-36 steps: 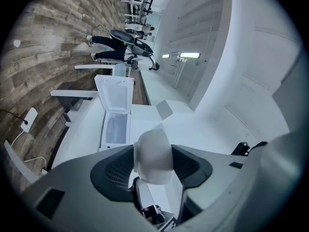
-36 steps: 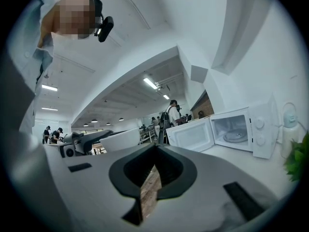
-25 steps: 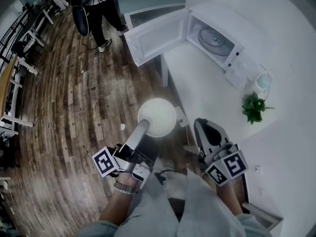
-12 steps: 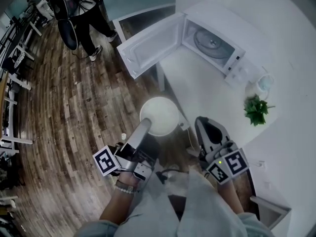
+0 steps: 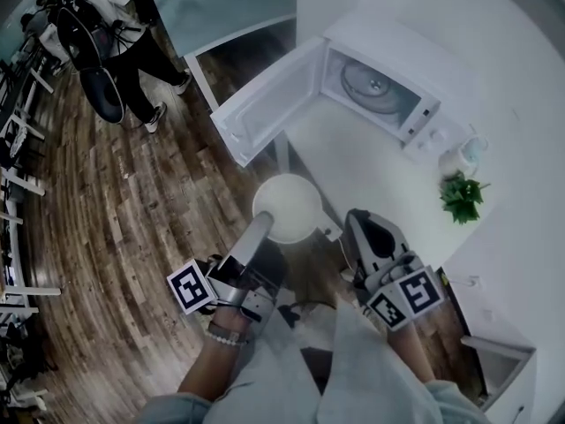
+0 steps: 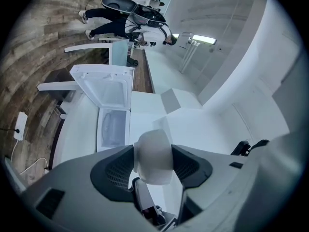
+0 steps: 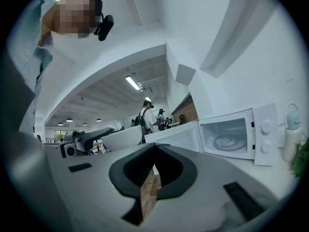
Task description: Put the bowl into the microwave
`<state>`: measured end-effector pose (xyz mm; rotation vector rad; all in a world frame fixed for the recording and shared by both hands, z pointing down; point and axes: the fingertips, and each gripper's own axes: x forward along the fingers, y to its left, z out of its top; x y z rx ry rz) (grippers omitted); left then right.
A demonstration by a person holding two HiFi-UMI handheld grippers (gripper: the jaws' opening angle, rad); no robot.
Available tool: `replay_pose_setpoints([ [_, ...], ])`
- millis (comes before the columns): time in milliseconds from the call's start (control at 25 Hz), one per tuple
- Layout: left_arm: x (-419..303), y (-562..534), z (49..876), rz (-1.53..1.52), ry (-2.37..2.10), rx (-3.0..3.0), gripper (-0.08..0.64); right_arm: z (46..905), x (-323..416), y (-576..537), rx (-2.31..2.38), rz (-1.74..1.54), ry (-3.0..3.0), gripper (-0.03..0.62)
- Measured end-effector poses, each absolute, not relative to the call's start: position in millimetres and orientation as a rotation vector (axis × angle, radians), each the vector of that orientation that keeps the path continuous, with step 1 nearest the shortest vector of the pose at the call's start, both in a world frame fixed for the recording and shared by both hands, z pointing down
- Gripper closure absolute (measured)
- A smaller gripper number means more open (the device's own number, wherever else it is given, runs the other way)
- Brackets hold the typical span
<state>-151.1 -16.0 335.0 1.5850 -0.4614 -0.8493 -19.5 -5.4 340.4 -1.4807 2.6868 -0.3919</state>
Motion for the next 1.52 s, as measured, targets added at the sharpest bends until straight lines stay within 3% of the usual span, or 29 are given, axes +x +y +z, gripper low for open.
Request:
replay_pose_setpoints([
  [1520, -169, -68, 352, -0.678, -0.242, 1.560, 0.327, 347, -50, -18, -1.826, -0.336, 2.500, 0.591],
])
